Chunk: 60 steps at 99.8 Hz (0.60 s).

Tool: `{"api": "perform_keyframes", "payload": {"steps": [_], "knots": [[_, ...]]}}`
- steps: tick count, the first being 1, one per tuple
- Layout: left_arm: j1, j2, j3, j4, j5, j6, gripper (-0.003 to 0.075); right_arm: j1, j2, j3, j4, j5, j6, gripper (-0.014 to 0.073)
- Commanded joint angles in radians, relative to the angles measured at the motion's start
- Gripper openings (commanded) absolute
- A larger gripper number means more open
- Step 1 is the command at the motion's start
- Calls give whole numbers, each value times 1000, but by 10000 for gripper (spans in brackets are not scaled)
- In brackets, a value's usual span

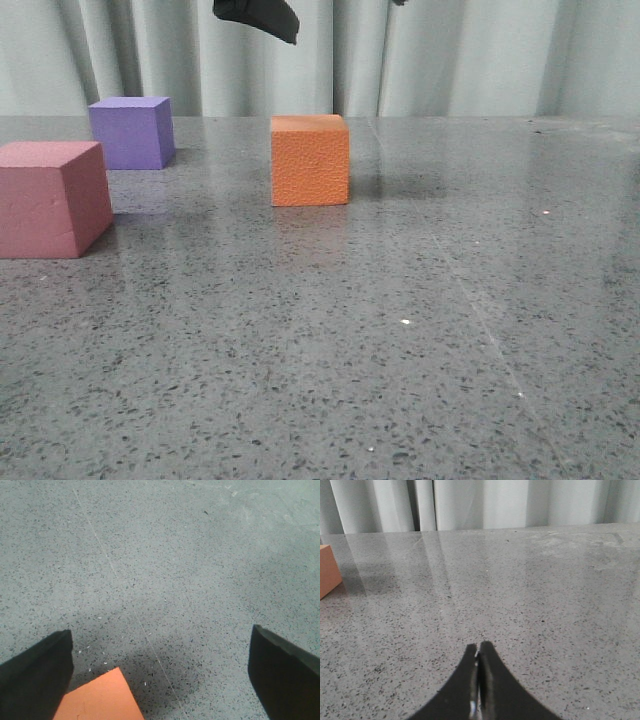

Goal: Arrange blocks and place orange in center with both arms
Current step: 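Move the left gripper over the orange cube and lower it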

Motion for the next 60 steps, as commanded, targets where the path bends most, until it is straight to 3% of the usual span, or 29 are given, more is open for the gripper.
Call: {"api": "perform_keyframes", "payload": {"steps": [1,17,37,60], "knots": [[-2,-52,-38,3,-46,-8,659,-7,-24,-14,0,-87,-9,-67],[-8,-52,-38,46,-23,-70,649,-7,-24,-14,0,-87,-9,-67],[-29,-52,-38,309,43,-283,608,-7,-24,-14,0,-87,-9,-67],[-85,-39,-38,488,100,-443,608,-7,-24,-14,0,-87,-9,-67]]}}
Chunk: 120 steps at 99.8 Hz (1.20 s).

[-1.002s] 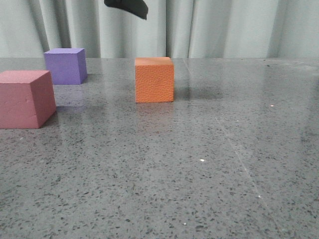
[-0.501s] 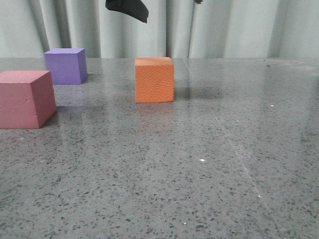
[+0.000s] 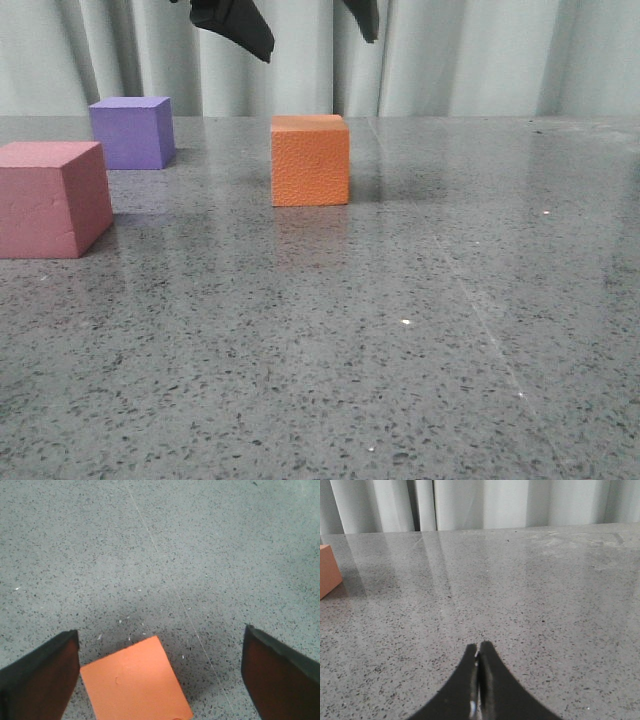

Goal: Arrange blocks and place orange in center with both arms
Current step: 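Move the left gripper over the orange cube and lower it, then close the left gripper on the orange cube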

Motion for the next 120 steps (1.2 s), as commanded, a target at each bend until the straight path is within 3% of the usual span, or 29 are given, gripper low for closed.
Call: {"api": "perform_keyframes", "payload": {"steps": [1,16,83,93,113,120], "knots": [[-23,-39,-38,96,-23,-89,608,-7,-24,-14,0,-87,-9,-67],[-37,-19,-38,203,35,-226,608,-7,-24,-14,0,-87,-9,-67],[-43,92,-38,201,70,-297,600,-7,-24,-14,0,-87,-9,-67],[-45,94,-38,201,90,-297,514,-7,-24,-14,0,-87,-9,-67],[-49,88,-38,217,93,-290,174,-7,-24,-14,0,-87,-9,-67],[-53,76,-38,230,97,-285,125,-7,-24,-14,0,-87,-9,-67]]}}
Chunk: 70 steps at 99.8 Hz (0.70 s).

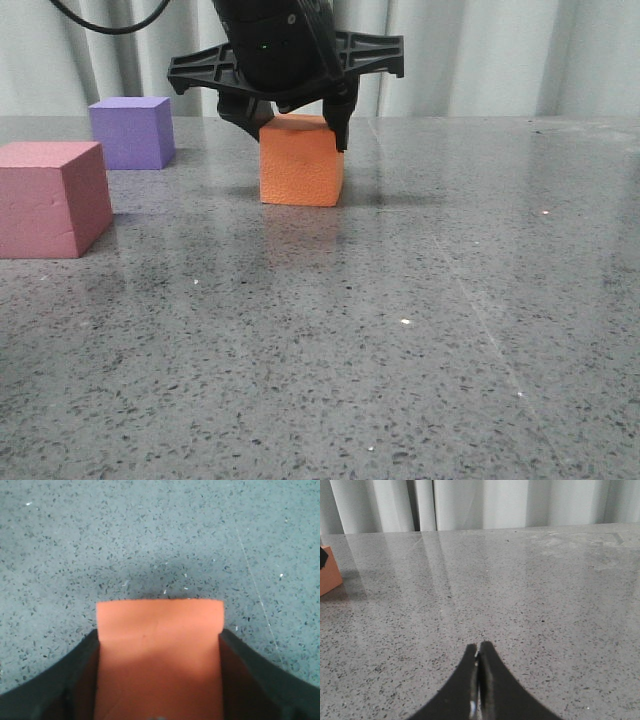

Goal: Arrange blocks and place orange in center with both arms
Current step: 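Close the left gripper on the orange cube, then carry the orange cube beside the purple cube with the left gripper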

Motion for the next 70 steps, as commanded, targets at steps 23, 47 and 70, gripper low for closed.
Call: {"api": "perform_keyframes", "payload": {"steps": [23,47,70], "knots": [[0,-166,-32,91,-12,10,120,-7,-24,-14,0,-87,-9,-67],[97,-294,1,97,-12,10,120,-7,-24,-14,0,-87,-9,-67],[198,-393,132,97,-8,10,120,-7,-24,-14,0,-87,-9,-67]]}}
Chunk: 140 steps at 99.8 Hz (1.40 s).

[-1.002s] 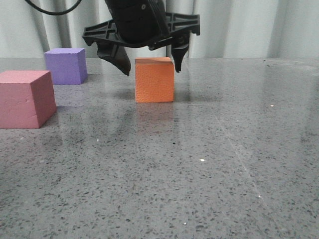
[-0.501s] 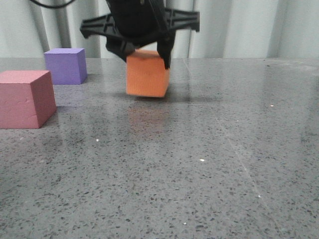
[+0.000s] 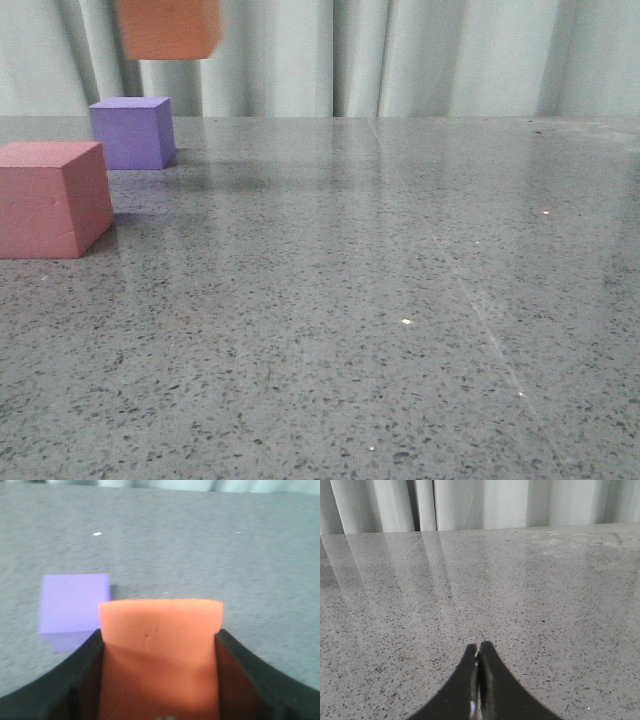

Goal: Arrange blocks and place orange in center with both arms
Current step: 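Carry the orange cube beside the purple cube with the left gripper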

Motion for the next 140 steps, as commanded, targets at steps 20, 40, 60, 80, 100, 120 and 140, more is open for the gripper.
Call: {"api": "perform_keyframes", "payload": {"steps": [20,40,60,80,100,120,140], "knots": [[74,-93,119,26,-110,-2,120,-7,-24,-14,0,-87,-9,-67],[93,-93,161,28,-135,-2,120,-7,-24,-14,0,-87,-9,-67],[122,-82,197,26,-172,-2,120,-7,-24,-14,0,-87,-9,-67],[132,-66,245,22,-198,-2,120,-7,-24,-14,0,-87,-9,-67],[132,-37,247,15,-227,-2,120,-7,-24,-14,0,-87,-9,-67],[132,-13,247,2,-233,-2,120,-7,-24,-14,0,-87,-9,-67],[132,17,247,-11,-233,-2,141,-7,-24,-14,0,-87,-9,-67]]}}
